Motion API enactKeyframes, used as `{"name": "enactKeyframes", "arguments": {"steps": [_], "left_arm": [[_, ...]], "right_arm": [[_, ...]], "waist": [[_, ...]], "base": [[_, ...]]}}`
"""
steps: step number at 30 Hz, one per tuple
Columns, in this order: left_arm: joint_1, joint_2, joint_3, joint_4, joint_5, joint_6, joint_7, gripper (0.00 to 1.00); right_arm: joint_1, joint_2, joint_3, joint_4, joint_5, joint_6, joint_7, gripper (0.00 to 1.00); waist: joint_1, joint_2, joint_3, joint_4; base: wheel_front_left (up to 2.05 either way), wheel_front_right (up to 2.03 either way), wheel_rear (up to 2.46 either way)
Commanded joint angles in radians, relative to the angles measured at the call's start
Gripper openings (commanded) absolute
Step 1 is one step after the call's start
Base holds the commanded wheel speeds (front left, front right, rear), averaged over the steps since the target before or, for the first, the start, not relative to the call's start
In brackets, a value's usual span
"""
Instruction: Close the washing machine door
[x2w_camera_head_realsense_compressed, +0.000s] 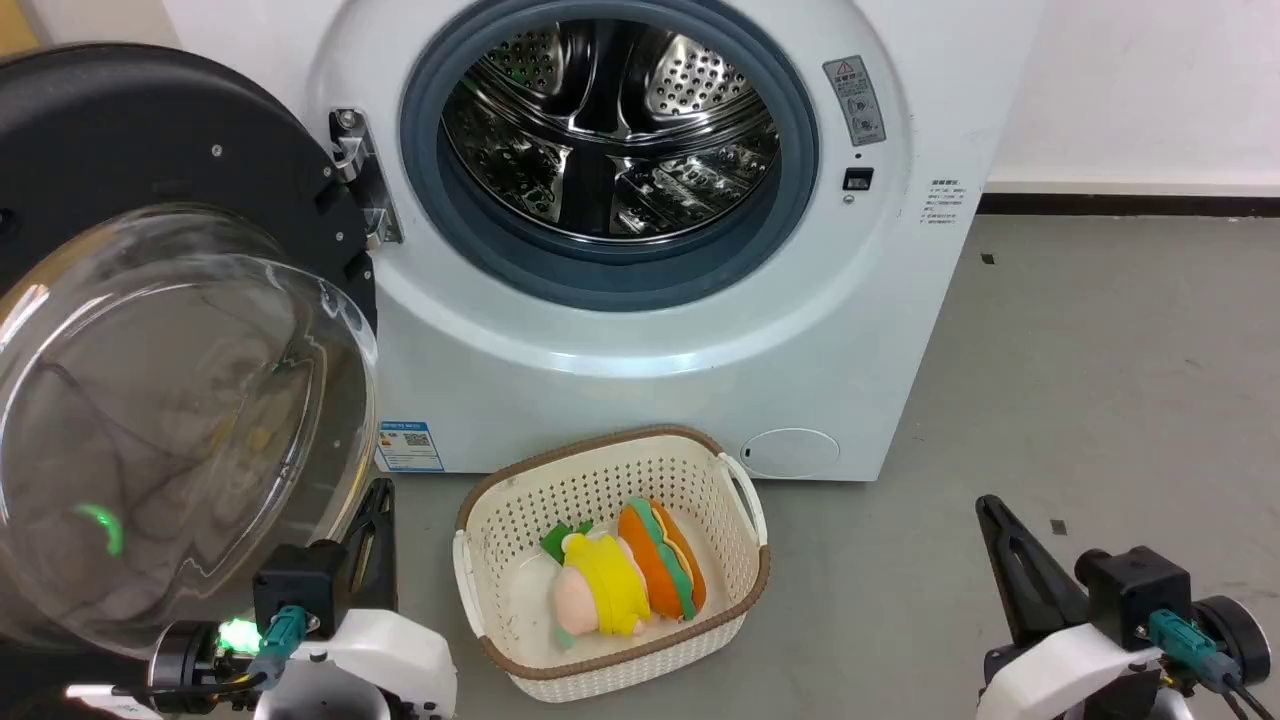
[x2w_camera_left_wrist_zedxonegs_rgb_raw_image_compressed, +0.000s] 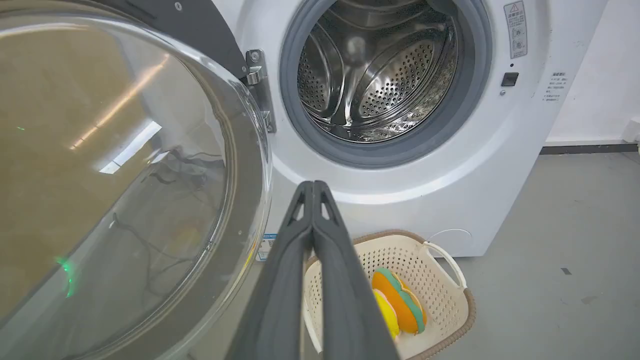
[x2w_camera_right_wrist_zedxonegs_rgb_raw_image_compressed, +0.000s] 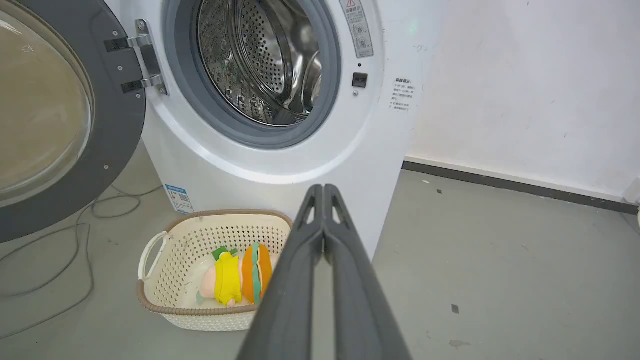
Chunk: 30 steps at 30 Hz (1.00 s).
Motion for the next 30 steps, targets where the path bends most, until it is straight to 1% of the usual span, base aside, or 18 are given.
{"name": "enactKeyframes", "arguments": {"steps": [1, 30], "left_arm": [[0.014, 0.001, 0.001, -0.004, 0.003, -0.004, 0.000, 0.00], [0.014, 0.001, 0.001, -0.004, 0.003, -0.004, 0.000, 0.00]], "right_arm": [[-0.012, 0.004, -0.001, -0.004, -0.008, 0.001, 0.001, 0.00], [-0.012, 0.004, -0.001, -0.004, -0.008, 0.001, 0.001, 0.00]], "waist": [[0.0000, 0.0000, 0.000, 0.000], [0.0000, 0.0000, 0.000, 0.000]], "base": [[0.00, 0.00, 0.00], [0.00, 0.00, 0.00]]}}
